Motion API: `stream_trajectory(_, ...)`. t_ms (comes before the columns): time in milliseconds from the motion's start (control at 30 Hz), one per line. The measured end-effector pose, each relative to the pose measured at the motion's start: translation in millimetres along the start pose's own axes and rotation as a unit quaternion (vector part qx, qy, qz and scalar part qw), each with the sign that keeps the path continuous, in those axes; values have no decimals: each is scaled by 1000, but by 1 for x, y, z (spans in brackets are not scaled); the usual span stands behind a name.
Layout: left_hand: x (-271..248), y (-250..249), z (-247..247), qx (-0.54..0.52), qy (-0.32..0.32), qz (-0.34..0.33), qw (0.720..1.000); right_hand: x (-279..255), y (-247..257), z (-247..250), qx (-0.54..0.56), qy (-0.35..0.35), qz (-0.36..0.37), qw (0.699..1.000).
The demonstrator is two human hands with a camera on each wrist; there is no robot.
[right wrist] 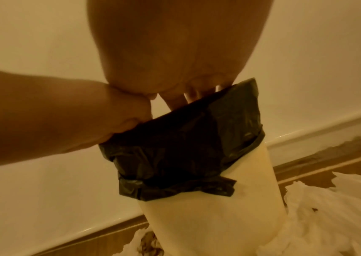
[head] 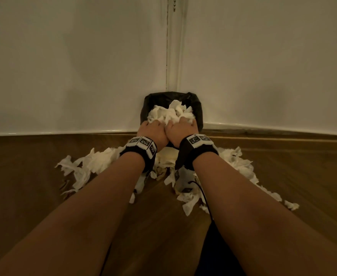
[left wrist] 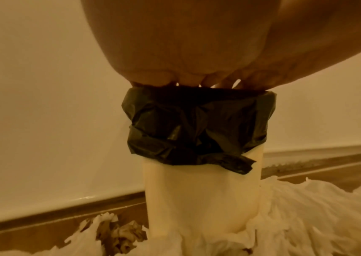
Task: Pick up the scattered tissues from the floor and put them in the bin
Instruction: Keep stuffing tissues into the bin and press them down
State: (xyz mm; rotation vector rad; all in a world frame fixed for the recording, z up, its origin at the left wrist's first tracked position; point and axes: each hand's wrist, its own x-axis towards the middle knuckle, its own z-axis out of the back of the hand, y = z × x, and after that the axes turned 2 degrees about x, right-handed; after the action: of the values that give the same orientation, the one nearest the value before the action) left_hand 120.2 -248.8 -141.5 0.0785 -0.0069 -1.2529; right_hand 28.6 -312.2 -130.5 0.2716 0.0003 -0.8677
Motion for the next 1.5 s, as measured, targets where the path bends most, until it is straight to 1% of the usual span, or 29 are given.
stream_trajectory(33, 0, 1, 1, 2, 1, 0, 1000, 2, 0, -1, -6, 18, -1, 1000)
stream_trajectory(133, 2, -1, 5, 4, -3, 16, 1000, 7, 3, 2, 23, 51, -23, 998)
stream_trajectory(200, 0, 1, 8, -46, -47, 39, 997, 7, 4, 6, 15, 57, -35, 998)
stream_trajectory(233, -3, 3, 8, -83, -88, 50, 991, 5, 5, 6, -1, 32, -36, 999)
stream_trajectory(267, -8, 5, 7, -124, -141, 60, 980, 2, 6, 6, -16, -15, -37, 999)
stream_trajectory(333, -22, 12, 1, -205, -242, 98, 943, -6, 10, 9, -23, -127, -23, 991)
stream_trajectory(367, -30, 15, -3, -227, -270, 128, 927, -9, 12, 10, -22, -166, 0, 986)
stream_trajectory(400, -38, 19, -8, -234, -278, 160, 918, -13, 16, 11, -21, -190, 35, 981)
stream_trajectory(467, -53, 27, -21, -236, -247, 217, 914, -17, 26, 12, 2, -201, 121, 972)
stream_trajectory(500, -61, 32, -28, -235, -226, 239, 915, -21, 33, 11, 32, -188, 154, 970)
stream_trajectory(567, -80, 41, -45, -227, -184, 270, 917, -29, 46, 7, 96, -135, 172, 971)
stream_trajectory(633, -101, 45, -65, -214, -127, 292, 924, -34, 56, -1, 120, -76, 169, 975)
stream_trajectory(700, -120, 47, -85, -197, -54, 305, 930, -34, 62, -13, 129, -1, 156, 979)
stream_trajectory(767, -136, 48, -102, -187, 11, 318, 929, -30, 65, -28, 138, 71, 133, 979)
stream_trajectory(833, -150, 50, -117, -203, 54, 335, 918, -25, 64, -50, 116, 151, 104, 976)
stream_trajectory(900, -159, 55, -127, -222, 89, 347, 907, -23, 63, -75, 81, 228, 77, 967)
stream_trajectory(967, -164, 59, -133, -225, 116, 341, 905, -22, 61, -99, 41, 281, 62, 957)
stream_trajectory(1067, -169, 61, -145, -214, 130, 303, 919, -22, 62, -127, -5, 361, 76, 930)
stream_trajectory(1133, -171, 62, -152, -203, 131, 286, 927, -23, 68, -139, -7, 381, 73, 922)
stream_trajectory(1233, -172, 68, -160, -202, 124, 285, 929, -25, 82, -145, -17, 377, 79, 923)
stream_trajectory(1267, -172, 71, -162, -202, 112, 285, 930, -25, 85, -147, -22, 374, 83, 923)
stream_trajectory(1333, -171, 78, -168, -205, 74, 282, 934, -27, 92, -148, -27, 372, 68, 925)
stream_trajectory(1400, -167, 87, -175, -211, 56, 276, 936, -32, 97, -147, -12, 364, 56, 930)
stream_trajectory(1467, -162, 97, -181, -219, 72, 270, 935, -38, 104, -145, -9, 358, 50, 932)
stream_trajectory(1500, -159, 102, -184, -206, 88, 254, 941, -40, 107, -144, -20, 362, 50, 931)
